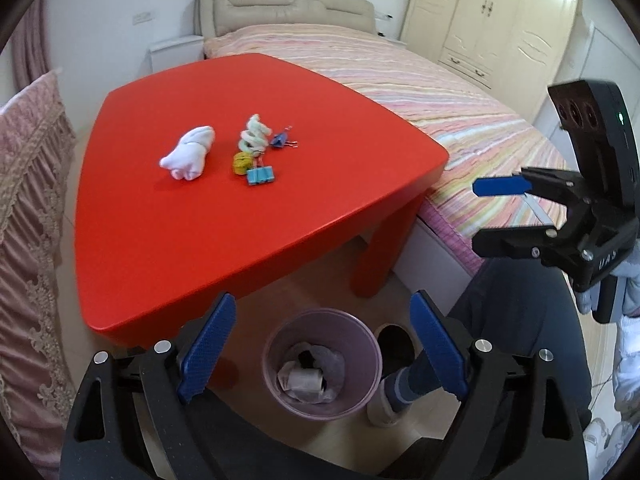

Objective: Collect trash
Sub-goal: 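Release the black cloth into the bin with right tool while left tool drops the white box in, then reach to the teal binder clip and close the right tool on it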

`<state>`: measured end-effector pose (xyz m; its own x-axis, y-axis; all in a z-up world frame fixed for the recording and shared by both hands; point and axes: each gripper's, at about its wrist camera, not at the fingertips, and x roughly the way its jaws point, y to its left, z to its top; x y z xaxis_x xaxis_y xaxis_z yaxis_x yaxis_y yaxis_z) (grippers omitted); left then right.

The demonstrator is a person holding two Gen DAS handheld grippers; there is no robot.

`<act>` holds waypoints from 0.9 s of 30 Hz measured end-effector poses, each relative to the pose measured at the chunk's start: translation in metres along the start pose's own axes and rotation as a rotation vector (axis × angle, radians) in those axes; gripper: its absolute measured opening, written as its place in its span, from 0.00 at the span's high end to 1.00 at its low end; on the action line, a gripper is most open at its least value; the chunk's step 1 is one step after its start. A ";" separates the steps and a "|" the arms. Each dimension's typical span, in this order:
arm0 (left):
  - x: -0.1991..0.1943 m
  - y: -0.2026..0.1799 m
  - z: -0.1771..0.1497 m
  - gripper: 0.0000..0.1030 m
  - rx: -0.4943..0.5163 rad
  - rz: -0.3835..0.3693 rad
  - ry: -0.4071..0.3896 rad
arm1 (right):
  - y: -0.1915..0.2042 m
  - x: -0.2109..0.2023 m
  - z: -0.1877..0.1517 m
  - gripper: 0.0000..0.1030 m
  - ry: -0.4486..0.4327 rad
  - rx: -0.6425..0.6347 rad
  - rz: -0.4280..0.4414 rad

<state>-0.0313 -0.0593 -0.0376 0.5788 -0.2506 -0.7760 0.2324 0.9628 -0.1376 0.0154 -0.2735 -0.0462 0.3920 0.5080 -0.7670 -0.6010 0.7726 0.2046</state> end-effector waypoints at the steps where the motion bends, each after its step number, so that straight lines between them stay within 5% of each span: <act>1: -0.001 0.001 0.000 0.17 -0.006 0.005 -0.001 | 0.001 0.001 0.000 0.04 0.001 -0.001 0.001; 17: -0.010 0.032 0.003 0.17 -0.093 0.064 -0.046 | 0.010 0.013 0.014 0.03 0.002 -0.015 0.020; 27: -0.013 0.051 0.010 0.17 -0.118 0.085 -0.059 | 0.019 0.042 0.070 0.03 0.022 -0.047 0.001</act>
<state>-0.0192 -0.0084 -0.0288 0.6384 -0.1701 -0.7507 0.0891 0.9850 -0.1475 0.0692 -0.2108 -0.0323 0.3764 0.4998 -0.7801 -0.6339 0.7530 0.1765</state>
